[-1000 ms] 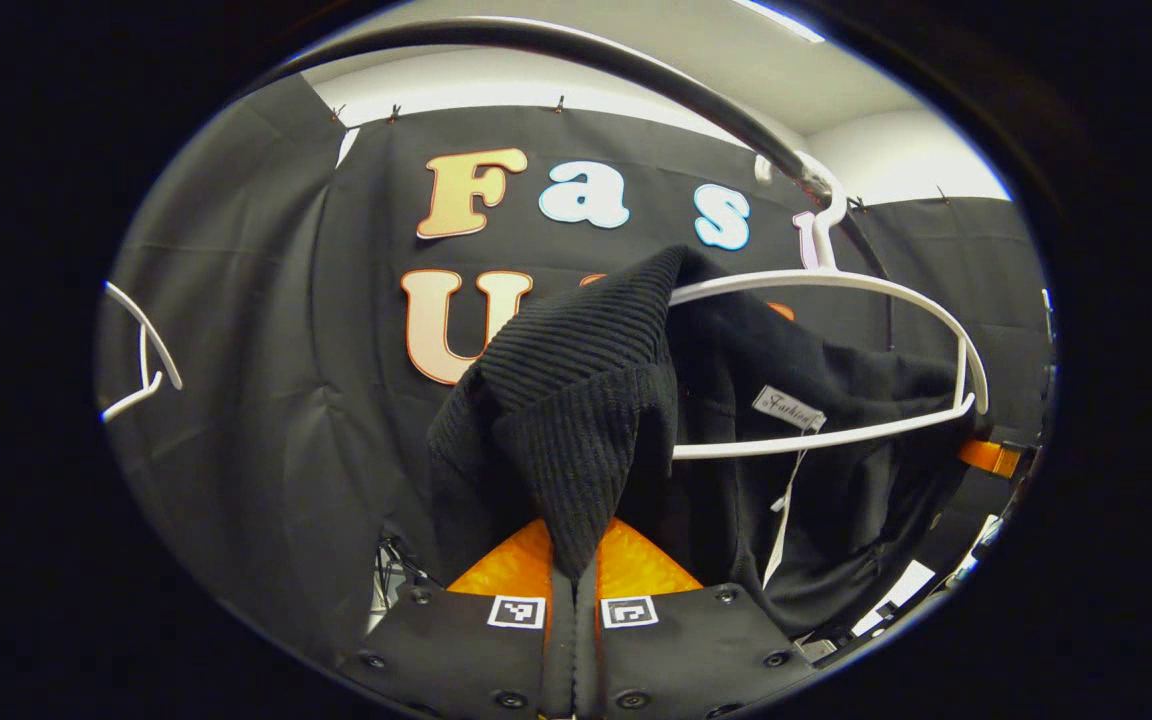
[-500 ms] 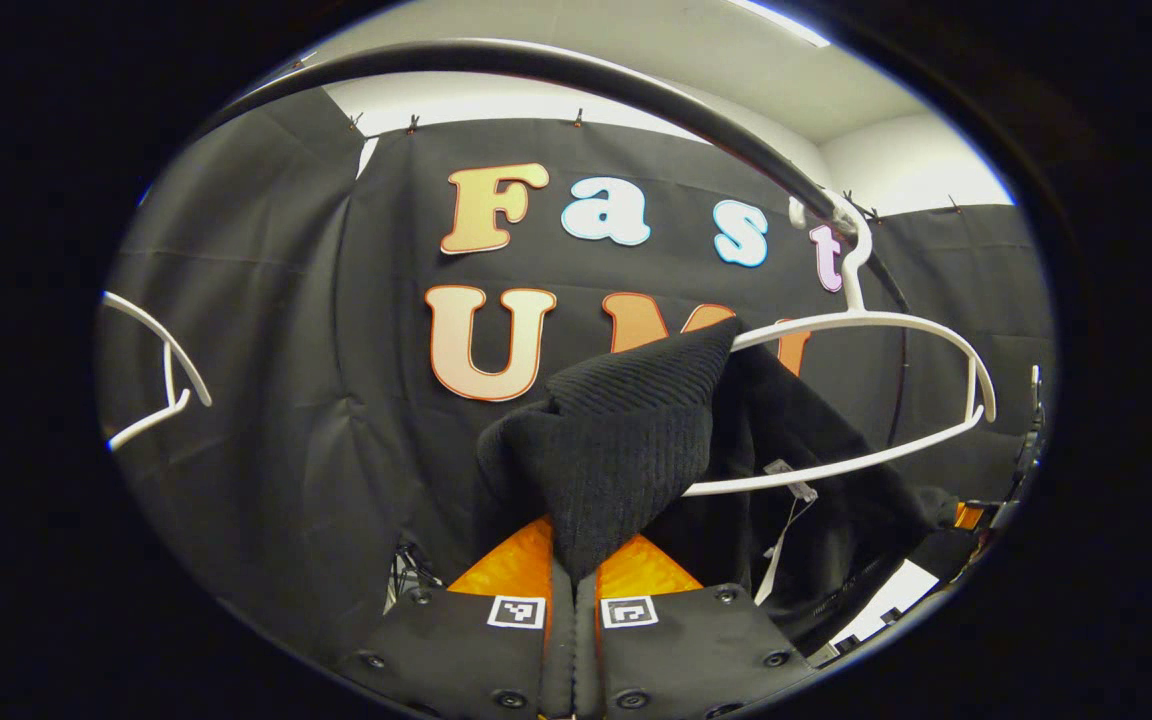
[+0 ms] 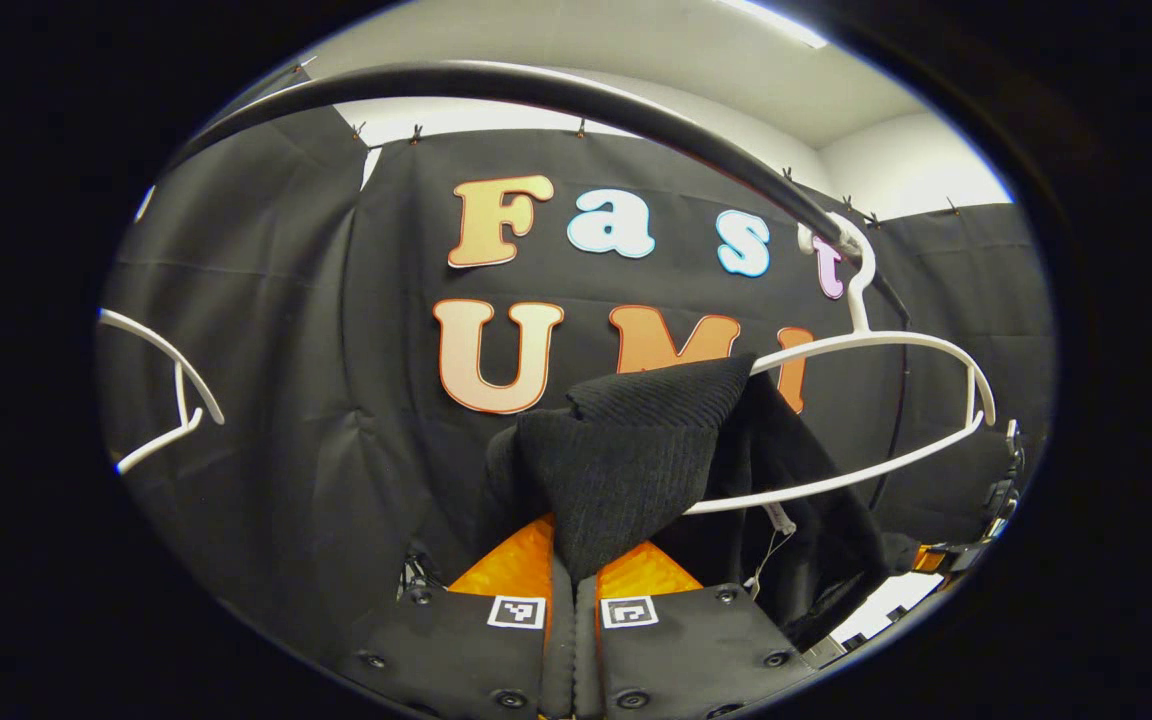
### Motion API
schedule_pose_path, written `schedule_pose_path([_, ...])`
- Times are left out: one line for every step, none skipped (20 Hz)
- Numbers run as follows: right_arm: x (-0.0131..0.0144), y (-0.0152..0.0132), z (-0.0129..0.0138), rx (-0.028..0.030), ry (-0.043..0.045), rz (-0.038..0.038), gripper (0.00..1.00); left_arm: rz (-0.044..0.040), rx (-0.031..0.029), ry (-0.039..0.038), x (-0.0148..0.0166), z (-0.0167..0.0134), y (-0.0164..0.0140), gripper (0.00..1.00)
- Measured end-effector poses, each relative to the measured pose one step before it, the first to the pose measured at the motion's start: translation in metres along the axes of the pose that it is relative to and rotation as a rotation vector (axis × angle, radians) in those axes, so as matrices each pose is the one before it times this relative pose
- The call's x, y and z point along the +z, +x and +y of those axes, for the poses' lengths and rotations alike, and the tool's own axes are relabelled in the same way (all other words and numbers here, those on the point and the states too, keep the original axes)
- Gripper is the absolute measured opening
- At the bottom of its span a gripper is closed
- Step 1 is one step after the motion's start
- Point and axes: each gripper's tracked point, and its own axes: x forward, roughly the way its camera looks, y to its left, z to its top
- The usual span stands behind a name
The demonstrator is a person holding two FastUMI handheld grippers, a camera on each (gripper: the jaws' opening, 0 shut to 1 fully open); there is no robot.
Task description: Grasp the clothes on the hanger with both hands and then place them into the laundry hamper below.
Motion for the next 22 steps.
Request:
schedule_pose_path([-0.00863,-0.00038,0.00233,0.00194,0.00213,0.01400,0.00,-0.00339,0.00000,0.00124,-0.00058,0.00150,-0.00090,0.07])
schedule_pose_path([-0.00673,-0.00025,0.00301,0.00245,0.00233,0.01279,0.00,-0.00403,0.00167,0.00064,0.00057,0.00259,-0.00117,0.07])
schedule_pose_path([-0.00692,0.00055,0.00400,0.00432,0.00318,0.01226,0.00,-0.00554,0.00208,-0.00155,0.00251,0.00233,-0.00115,0.07])
schedule_pose_path([-0.00578,0.00004,0.00437,0.00533,0.00371,0.01119,0.00,-0.00540,0.00298,-0.00541,0.00298,0.00367,-0.00091,0.07])
schedule_pose_path([-0.00477,-0.00002,0.00539,0.00556,0.00242,0.00990,0.00,-0.00870,0.00965,-0.00617,0.00307,0.00621,-0.00262,0.07])
schedule_pose_path([-0.00437,-0.00212,0.00588,0.00636,0.00105,0.00642,0.00,-0.01265,0.01512,-0.00672,0.00412,0.00798,-0.00134,0.07])
schedule_pose_path([-0.00404,-0.00280,0.00482,0.00639,0.00020,0.00482,0.00,-0.01483,0.01788,-0.00883,0.00491,0.01008,-0.00205,0.07])
schedule_pose_path([-0.00376,-0.00103,0.00649,0.00861,-0.00032,0.00488,0.00,-0.01267,0.00992,-0.01221,0.00456,0.00709,-0.00188,0.07])
schedule_pose_path([-0.00303,-0.00073,0.00647,0.00752,-0.00046,0.00454,0.00,-0.00904,0.00834,-0.00958,0.00279,0.00481,-0.00097,0.07])
schedule_pose_path([-0.00153,0.00054,0.00796,0.00842,-0.00100,0.00299,0.00,-0.00735,0.01163,-0.00152,0.00209,0.00626,-0.00045,0.07])
schedule_pose_path([-0.00234,0.00178,0.00696,0.00856,-0.00235,0.00297,0.00,-0.01110,0.01207,0.00197,0.00185,0.00557,-0.00073,0.09])
schedule_pose_path([-0.00338,0.00053,0.00684,0.00880,-0.00524,0.00427,0.00,-0.01559,0.01110,-0.00150,0.00474,0.00411,-0.00007,0.07])
schedule_pose_path([-0.00107,0.00004,0.00725,0.01025,-0.00085,0.00337,0.00,-0.01711,0.01088,-0.00451,0.00531,0.00385,-0.00149,0.07])
schedule_pose_path([-0.00260,-0.00027,0.00672,0.00999,0.00274,0.00300,0.00,-0.01800,0.01340,-0.00551,0.00684,0.00628,-0.00004,0.07])
schedule_pose_path([-0.00230,-0.00006,0.00615,0.00885,0.00320,0.00207,0.00,-0.01601,0.01746,-0.00056,0.00451,0.00373,-0.00122,0.07])
schedule_pose_path([-0.00155,0.00188,0.00547,0.00918,0.00372,0.00220,0.00,-0.01258,0.01891,0.00793,0.00544,0.00782,-0.00105,0.07])
schedule_pose_path([-0.00306,0.00220,0.00553,0.00889,0.00516,0.00364,0.00,-0.03158,0.02455,0.01338,0.00947,0.01387,-0.00189,0.07])
schedule_pose_path([-0.00208,0.00143,0.00614,0.00910,0.00896,0.00515,0.00,-0.01206,0.02178,0.02801,0.00448,0.01010,-0.00059,0.07])
schedule_pose_path([-0.00409,0.00253,0.00462,0.00647,0.00948,0.00897,0.00,0.00002,0.01920,0.02117,-0.00057,0.00948,-0.00248,0.06])
schedule_pose_path([-0.00376,0.00265,0.00407,0.00481,0.00740,0.00842,0.00,0.01633,0.00295,0.00404,-0.00537,0.00499,-0.00051,0.06])
schedule_pose_path([-0.00418,0.00266,0.00426,0.00392,0.00464,0.00620,0.00,0.02519,-0.00743,-0.01102,-0.00884,0.00134,-0.00035,0.07])
schedule_pose_path([-0.00404,0.00032,0.00263,0.00319,0.00156,0.00553,0.00,0.02853,-0.00939,-0.01057,-0.01130,-0.00061,-0.00090,0.07])
